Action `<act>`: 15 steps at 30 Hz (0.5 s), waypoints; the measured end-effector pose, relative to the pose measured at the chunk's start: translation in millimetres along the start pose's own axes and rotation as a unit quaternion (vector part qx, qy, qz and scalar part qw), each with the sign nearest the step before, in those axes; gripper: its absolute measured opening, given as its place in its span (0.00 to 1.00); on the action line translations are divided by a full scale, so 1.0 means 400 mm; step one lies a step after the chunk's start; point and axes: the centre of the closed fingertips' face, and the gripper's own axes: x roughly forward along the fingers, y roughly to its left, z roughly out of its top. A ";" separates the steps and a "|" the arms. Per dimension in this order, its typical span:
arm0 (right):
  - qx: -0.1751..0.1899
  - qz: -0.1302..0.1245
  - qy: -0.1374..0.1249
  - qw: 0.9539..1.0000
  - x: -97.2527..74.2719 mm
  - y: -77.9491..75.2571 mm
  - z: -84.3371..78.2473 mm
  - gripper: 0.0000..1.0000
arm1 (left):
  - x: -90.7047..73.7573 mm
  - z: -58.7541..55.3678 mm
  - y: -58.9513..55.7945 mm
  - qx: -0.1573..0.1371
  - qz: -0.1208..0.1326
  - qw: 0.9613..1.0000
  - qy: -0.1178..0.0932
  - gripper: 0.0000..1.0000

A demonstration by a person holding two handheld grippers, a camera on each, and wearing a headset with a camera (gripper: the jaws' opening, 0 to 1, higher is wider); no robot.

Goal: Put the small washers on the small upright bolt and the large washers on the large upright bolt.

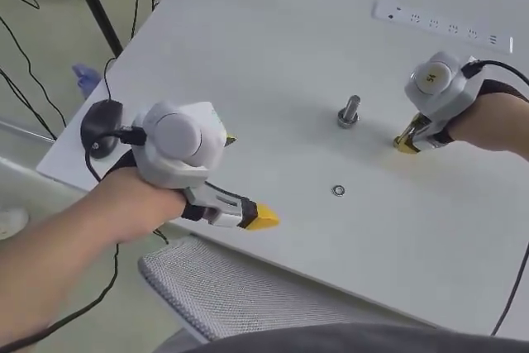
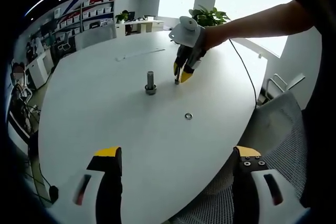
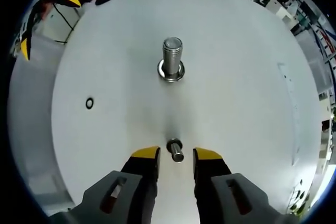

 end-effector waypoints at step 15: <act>0.000 0.005 -0.028 1.000 -0.043 0.006 0.038 0.31 | -0.016 0.012 -0.004 0.015 0.010 1.000 -0.007 0.90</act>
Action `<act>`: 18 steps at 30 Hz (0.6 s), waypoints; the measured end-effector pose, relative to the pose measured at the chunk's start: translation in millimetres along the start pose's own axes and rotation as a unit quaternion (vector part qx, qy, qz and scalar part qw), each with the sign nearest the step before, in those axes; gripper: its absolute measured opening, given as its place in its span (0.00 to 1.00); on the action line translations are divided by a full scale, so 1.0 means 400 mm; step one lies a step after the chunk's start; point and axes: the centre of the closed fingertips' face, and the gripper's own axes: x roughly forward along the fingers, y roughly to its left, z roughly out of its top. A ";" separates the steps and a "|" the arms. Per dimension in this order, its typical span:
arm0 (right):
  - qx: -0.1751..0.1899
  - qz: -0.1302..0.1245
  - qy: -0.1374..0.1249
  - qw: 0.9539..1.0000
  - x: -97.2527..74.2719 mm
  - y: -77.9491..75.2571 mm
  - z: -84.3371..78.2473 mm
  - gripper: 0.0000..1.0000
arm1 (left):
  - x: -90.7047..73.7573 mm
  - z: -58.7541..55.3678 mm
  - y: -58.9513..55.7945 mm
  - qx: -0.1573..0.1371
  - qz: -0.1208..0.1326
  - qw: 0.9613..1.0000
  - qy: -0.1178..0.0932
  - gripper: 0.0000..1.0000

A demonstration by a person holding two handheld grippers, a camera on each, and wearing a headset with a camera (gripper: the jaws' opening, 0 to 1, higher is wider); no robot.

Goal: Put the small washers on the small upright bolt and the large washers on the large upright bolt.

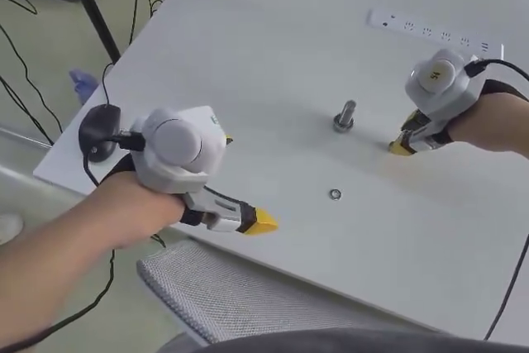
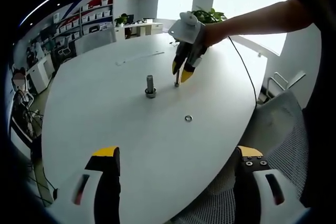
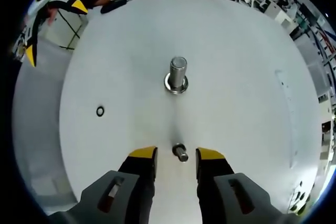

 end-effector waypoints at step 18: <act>0.008 -0.010 0.002 1.000 -0.074 0.019 0.010 0.30 | -0.030 0.003 -0.020 0.014 -0.001 1.000 0.007 0.85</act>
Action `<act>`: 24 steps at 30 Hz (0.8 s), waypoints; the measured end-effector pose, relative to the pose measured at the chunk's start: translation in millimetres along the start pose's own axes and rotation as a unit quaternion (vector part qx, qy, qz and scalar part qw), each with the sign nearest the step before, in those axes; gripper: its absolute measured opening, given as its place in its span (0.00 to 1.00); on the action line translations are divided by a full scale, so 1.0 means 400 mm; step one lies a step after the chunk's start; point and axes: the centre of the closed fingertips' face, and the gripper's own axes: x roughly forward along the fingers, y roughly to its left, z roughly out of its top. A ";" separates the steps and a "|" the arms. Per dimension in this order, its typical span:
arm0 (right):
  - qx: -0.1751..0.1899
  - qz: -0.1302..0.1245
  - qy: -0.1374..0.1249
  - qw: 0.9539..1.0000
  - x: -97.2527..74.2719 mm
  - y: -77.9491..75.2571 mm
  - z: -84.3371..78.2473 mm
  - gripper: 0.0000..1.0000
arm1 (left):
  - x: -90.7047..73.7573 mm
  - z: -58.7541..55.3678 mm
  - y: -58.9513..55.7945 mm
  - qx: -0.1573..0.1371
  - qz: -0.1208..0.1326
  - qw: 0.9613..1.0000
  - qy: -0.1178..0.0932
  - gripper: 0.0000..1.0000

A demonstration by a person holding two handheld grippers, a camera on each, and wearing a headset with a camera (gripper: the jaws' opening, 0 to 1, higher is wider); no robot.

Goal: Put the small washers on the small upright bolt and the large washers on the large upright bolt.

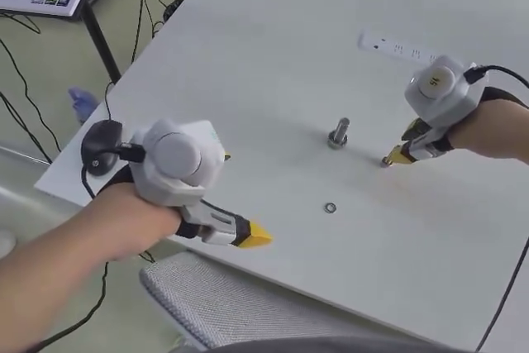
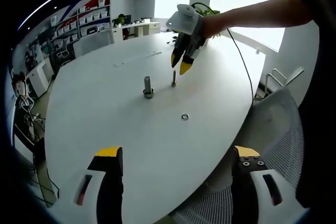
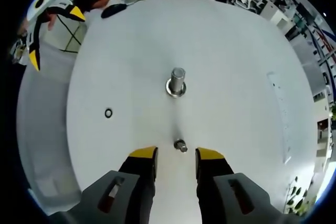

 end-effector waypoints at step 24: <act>-0.006 0.014 -0.004 1.000 0.002 0.176 0.009 0.31 | -0.030 -0.007 -0.023 0.011 -0.006 1.000 -0.014 0.84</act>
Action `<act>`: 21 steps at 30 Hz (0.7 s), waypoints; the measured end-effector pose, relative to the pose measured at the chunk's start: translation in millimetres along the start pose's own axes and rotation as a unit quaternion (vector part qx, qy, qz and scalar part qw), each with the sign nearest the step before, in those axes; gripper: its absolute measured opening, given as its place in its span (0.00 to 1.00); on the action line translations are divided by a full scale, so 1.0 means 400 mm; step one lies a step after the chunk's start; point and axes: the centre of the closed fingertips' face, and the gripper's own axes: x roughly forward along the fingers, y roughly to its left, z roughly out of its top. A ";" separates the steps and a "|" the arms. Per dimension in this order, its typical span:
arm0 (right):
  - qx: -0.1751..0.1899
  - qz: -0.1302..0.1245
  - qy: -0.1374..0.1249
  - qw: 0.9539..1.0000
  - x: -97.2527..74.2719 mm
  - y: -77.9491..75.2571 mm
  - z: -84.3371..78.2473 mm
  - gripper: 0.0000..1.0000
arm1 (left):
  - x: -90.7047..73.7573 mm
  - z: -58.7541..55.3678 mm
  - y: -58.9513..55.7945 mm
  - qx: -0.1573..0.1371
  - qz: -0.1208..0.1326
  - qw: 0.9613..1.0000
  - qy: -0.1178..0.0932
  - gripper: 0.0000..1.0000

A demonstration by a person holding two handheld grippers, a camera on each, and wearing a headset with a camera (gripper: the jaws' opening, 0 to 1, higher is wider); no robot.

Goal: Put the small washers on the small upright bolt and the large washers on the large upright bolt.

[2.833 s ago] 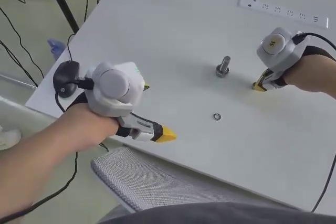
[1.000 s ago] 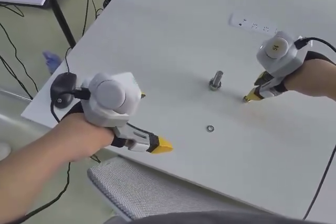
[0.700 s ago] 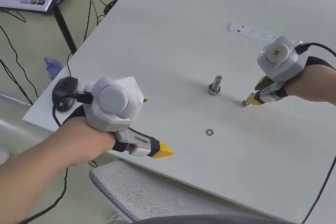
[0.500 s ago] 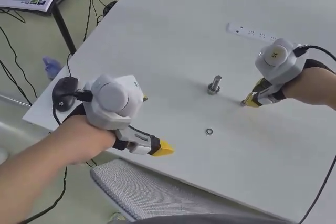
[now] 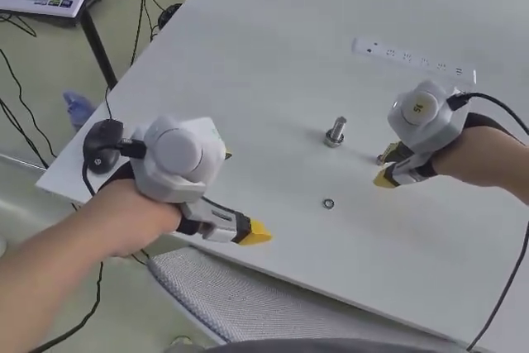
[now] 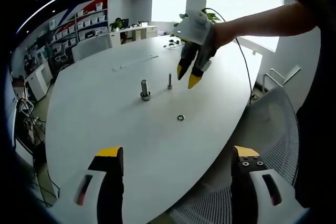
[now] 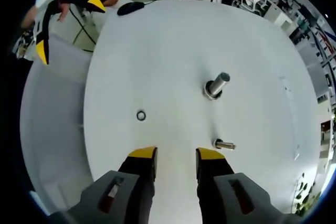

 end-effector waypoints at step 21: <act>-0.008 0.024 0.002 1.000 0.037 0.099 0.008 0.35 | -0.012 -0.010 -0.012 0.004 -0.010 1.000 0.000 0.81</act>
